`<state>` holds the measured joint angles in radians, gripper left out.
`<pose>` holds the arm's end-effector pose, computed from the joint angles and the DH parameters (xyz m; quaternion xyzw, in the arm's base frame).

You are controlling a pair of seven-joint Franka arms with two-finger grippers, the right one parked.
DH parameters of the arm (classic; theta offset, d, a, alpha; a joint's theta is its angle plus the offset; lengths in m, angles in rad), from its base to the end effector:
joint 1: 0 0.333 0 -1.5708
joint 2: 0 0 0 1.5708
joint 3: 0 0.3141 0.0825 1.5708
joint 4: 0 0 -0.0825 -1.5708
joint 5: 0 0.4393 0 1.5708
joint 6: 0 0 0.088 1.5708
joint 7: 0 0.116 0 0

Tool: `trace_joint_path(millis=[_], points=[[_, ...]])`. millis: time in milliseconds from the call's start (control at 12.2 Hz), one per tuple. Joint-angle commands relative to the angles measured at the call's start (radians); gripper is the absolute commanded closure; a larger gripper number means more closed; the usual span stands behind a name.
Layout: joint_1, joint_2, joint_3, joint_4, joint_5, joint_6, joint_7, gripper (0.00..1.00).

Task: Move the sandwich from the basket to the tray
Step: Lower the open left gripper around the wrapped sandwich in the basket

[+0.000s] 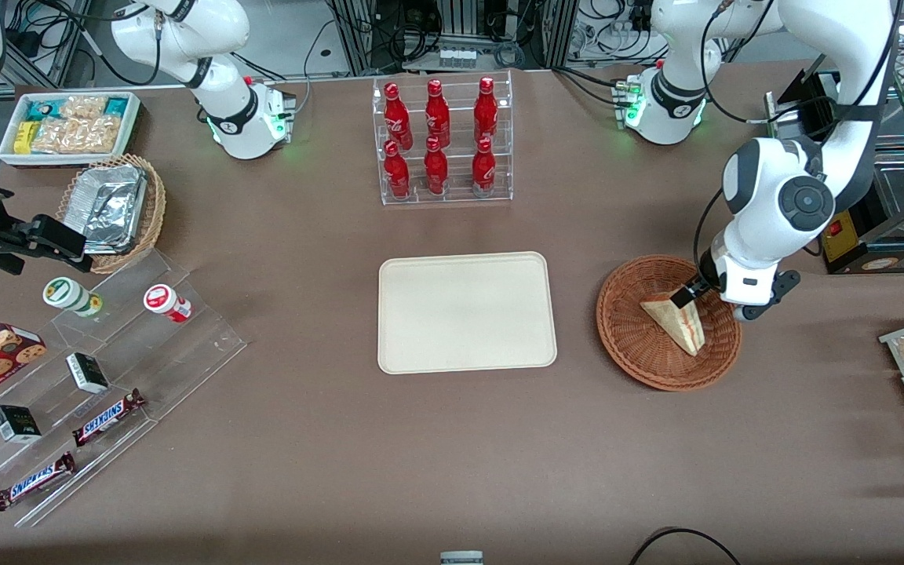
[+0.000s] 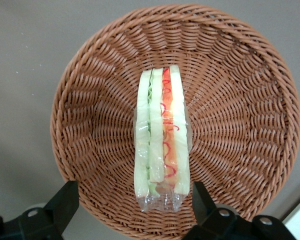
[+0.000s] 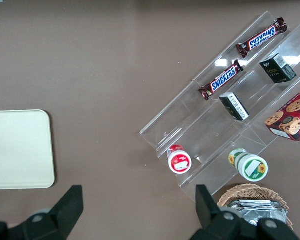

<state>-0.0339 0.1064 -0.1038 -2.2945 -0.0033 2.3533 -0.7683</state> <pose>0.5498 -0.0769 0.2483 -0.9500 -0.3113 0.0241 0.0043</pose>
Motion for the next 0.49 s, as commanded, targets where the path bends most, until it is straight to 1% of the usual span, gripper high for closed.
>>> trace_joint_path(millis=[0, 245, 408], points=[[-0.011, 0.025, 0.001, 0.010, -0.014, 0.015, -0.025, 0.00], [-0.011, 0.064, -0.001, 0.038, -0.075, 0.015, -0.046, 0.00], [-0.011, 0.087, -0.016, 0.055, -0.083, 0.015, -0.091, 0.00]])
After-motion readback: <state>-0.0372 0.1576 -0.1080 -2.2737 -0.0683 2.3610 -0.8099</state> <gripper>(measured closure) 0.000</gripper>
